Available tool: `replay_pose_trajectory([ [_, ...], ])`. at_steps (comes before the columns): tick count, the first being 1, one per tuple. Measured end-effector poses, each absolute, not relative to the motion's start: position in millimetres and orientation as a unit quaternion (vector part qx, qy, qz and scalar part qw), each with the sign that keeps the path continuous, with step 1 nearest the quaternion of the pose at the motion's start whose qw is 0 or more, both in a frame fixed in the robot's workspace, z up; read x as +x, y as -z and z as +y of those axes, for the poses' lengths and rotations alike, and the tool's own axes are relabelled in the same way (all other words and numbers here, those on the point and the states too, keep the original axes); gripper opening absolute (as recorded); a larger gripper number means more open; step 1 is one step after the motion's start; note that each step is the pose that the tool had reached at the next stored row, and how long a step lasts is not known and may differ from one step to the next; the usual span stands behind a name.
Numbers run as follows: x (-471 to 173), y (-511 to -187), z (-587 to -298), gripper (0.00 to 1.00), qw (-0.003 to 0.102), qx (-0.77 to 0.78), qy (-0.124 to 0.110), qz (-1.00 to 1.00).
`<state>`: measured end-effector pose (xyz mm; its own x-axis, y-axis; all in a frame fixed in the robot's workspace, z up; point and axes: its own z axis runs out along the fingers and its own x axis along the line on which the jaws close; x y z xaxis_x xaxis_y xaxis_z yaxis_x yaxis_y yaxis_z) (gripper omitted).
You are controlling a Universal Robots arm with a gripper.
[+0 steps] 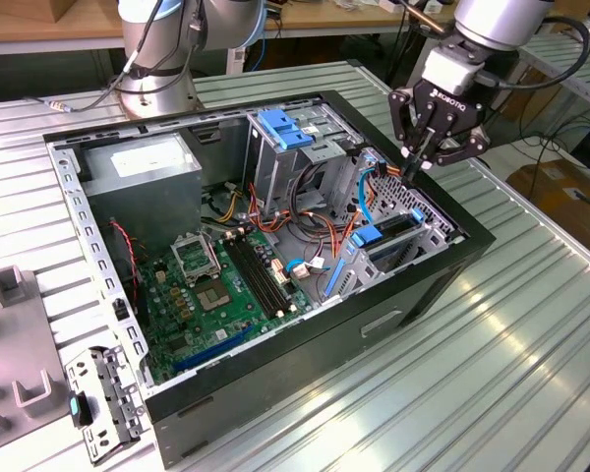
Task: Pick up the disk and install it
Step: 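Insert the first disk wire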
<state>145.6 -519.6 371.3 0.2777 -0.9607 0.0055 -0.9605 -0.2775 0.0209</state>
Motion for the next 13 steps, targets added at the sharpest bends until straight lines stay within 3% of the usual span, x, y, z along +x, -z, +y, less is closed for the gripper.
replay_pose_trajectory([
  [13,145.3,-371.1,-519.6,0.16,0.01,0.774,0.004,-0.633],
])
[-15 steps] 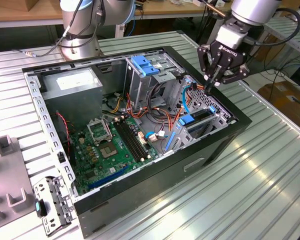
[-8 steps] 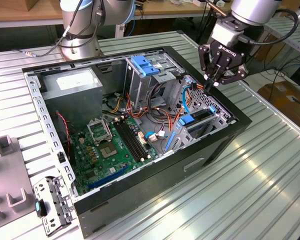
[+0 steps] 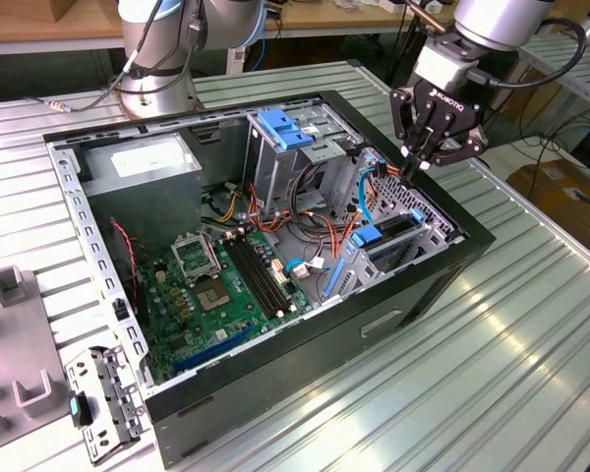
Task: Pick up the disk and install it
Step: 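Insert the first disk wire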
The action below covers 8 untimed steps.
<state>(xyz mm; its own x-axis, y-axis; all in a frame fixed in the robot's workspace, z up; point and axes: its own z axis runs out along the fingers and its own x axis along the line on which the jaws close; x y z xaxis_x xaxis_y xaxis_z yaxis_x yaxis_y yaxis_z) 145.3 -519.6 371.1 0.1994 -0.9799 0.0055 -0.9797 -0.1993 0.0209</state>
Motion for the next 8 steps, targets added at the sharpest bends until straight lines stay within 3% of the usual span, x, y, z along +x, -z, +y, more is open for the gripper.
replay_pose_trajectory([
  [8,145.3,-371.1,-519.6,0.16,0.01,0.773,0.005,-0.635],
])
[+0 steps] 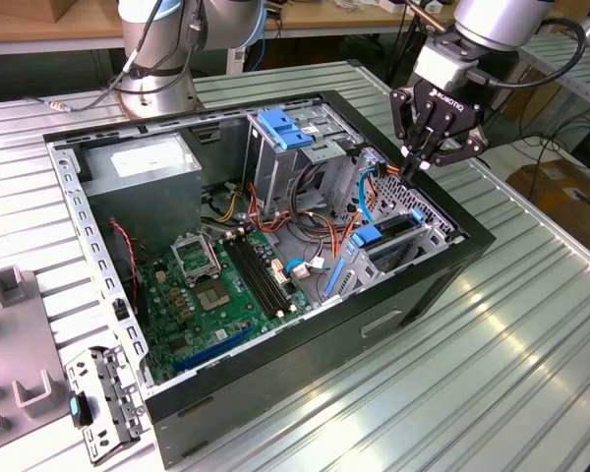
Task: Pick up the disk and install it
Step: 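Insert the first disk wire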
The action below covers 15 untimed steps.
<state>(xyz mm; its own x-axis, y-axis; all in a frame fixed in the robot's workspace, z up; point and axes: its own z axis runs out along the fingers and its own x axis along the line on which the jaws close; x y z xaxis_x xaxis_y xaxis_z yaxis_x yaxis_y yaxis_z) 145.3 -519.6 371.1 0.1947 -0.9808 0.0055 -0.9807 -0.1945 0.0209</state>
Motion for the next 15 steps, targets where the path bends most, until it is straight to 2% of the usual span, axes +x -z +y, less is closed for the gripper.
replay_pose_trajectory([
  [15,143.3,-370.9,-519.8,0.16,0.01,0.757,0.005,-0.653],
])
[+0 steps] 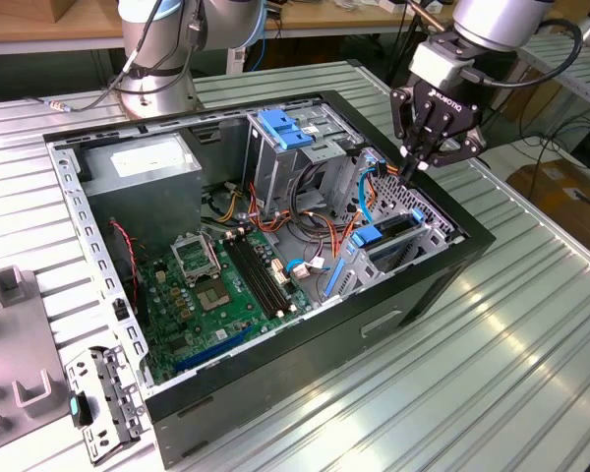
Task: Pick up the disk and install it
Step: 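Insert the first disk wire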
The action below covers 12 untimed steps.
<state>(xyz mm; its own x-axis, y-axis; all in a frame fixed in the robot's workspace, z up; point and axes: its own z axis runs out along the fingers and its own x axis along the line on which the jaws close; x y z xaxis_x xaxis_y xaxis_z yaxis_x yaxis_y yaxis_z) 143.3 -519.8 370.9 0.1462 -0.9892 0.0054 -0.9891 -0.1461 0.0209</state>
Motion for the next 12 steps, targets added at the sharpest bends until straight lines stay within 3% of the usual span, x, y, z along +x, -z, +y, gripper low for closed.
replay_pose_trajectory([
  [3,139,-371,-520,0.16,0.01,0.757,0.005,-0.653],
  [5,128,-366,-538,0.16,0.01,0.735,0.005,-0.678],
  [12,125,-363,-539,0.16,0.009,0.72,0.005,-0.694],
])
